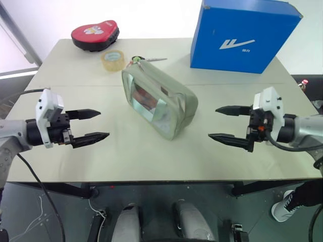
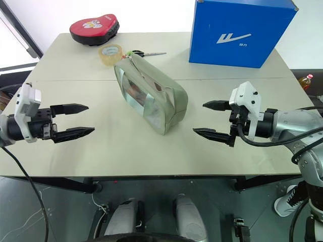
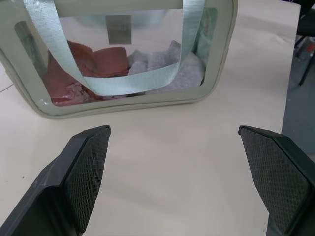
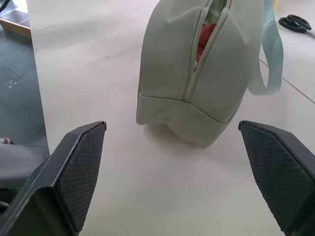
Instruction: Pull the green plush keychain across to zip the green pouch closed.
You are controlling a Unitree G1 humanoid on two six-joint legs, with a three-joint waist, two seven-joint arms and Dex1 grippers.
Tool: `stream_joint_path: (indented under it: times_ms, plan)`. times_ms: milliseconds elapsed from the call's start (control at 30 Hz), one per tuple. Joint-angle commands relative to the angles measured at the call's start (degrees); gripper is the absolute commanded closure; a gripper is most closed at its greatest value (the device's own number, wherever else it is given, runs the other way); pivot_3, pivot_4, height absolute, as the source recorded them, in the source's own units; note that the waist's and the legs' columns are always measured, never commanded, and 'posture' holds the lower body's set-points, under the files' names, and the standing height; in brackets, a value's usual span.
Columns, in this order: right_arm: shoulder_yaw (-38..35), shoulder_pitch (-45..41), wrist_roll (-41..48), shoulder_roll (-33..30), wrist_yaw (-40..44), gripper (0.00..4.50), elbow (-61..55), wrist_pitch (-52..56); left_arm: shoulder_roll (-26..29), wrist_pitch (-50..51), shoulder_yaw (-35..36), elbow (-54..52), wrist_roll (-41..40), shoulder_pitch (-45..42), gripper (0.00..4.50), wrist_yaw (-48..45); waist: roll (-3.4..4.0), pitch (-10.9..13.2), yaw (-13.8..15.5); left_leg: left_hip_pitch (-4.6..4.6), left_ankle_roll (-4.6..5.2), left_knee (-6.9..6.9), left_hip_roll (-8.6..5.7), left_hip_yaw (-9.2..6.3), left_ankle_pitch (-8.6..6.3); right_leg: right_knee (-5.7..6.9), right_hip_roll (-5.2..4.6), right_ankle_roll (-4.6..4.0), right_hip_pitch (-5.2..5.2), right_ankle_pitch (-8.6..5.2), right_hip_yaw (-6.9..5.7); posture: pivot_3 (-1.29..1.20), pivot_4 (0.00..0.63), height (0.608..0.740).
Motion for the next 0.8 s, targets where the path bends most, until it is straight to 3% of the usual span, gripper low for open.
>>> stream_joint_path:
  times_ms: [33,800]
  plan:
    - [-1.0,0.2,0.1,0.1,-0.6,0.00,-2.2,-0.7,-0.3,1.3,0.8,-1.6,-2.2,-1.2,0.06,0.1,0.00,0.0,0.0,0.00,0.00,0.00,0.00,0.00,0.00,0.00,0.00,0.00,0.00,0.00,0.00,0.00,0.150,0.737]
    - [-1.5,0.3,1.1,-0.2,-1.0,0.00,-3.4,-0.1,0.6,1.3,0.1,-1.5,-0.9,-1.9,0.06,-2.2,0.00,0.0,0.0,0.00,0.00,0.00,-0.01,0.01,0.00,0.00,0.01,0.00,0.00,0.00,0.00,0.00,0.150,0.737]
